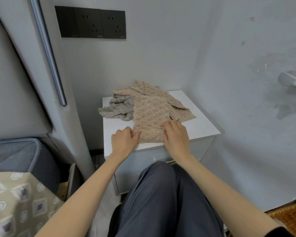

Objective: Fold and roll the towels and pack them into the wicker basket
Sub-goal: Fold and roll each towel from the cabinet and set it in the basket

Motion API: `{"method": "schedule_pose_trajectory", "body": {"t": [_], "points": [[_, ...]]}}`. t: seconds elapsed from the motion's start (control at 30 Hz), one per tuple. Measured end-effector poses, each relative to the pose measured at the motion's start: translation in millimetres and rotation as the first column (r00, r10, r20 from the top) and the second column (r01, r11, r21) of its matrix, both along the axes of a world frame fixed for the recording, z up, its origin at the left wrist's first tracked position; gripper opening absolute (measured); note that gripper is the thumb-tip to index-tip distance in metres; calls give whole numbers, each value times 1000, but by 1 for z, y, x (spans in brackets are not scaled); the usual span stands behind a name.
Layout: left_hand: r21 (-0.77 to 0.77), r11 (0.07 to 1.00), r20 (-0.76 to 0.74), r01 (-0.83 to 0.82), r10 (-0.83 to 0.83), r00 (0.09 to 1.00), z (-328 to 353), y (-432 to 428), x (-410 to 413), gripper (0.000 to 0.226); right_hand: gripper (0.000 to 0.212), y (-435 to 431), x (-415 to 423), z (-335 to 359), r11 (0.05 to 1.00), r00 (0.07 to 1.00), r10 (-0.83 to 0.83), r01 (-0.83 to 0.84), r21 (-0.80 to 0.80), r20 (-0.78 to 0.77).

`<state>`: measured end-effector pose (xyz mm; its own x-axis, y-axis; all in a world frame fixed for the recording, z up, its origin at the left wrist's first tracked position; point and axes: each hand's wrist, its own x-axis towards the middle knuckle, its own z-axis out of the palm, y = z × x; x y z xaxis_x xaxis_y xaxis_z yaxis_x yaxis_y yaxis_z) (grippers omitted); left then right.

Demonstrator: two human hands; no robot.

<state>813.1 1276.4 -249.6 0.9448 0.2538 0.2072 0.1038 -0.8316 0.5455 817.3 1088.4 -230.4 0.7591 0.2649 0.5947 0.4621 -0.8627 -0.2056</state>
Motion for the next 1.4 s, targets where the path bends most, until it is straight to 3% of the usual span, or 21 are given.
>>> {"method": "schedule_pose_trajectory", "body": {"t": [0.07, 0.17, 0.27, 0.53, 0.67, 0.83, 0.93, 1.17, 1.4], "points": [[7, 1000, -8, -2, 2, 1000, 0, 1, 1, 40, 34, 9, -4, -1, 978, 976, 206, -202, -56, 75], [4, 1000, -17, -3, 3, 1000, 1, 1, 2, 38, 43, 27, -11, -8, 944, 951, 303, -291, -158, 63], [-9, 1000, -24, 2, -2, 1000, 2, 2, 2, 38, 43, 36, -16, -16, 949, 964, 266, -264, -173, -9], [34, 999, -83, 9, -6, 997, 6, 1, 4, 38, 34, 15, -14, -14, 964, 980, 197, -194, -180, -1], [89, 996, -39, -3, 6, 999, 12, -1, 2, 29, 31, -5, -11, -13, 960, 983, 181, -183, -213, -29], [299, 943, 121, 142, -185, 975, 16, -1, -1, 18, 41, -22, -1, -14, 948, 957, 139, -203, -247, -253], [418, 868, 119, 266, -343, 932, 16, 0, -3, 21, 43, -26, 2, -12, 941, 940, 113, -205, -268, -321], [366, 883, 88, 293, -346, 934, 12, 8, -13, 35, 49, -25, 7, -9, 966, 917, 98, -181, -185, -387], [360, 876, -8, 321, -341, 940, 16, 12, -9, 39, 38, -30, 3, -19, 977, 942, 156, -191, -94, -297]]}}
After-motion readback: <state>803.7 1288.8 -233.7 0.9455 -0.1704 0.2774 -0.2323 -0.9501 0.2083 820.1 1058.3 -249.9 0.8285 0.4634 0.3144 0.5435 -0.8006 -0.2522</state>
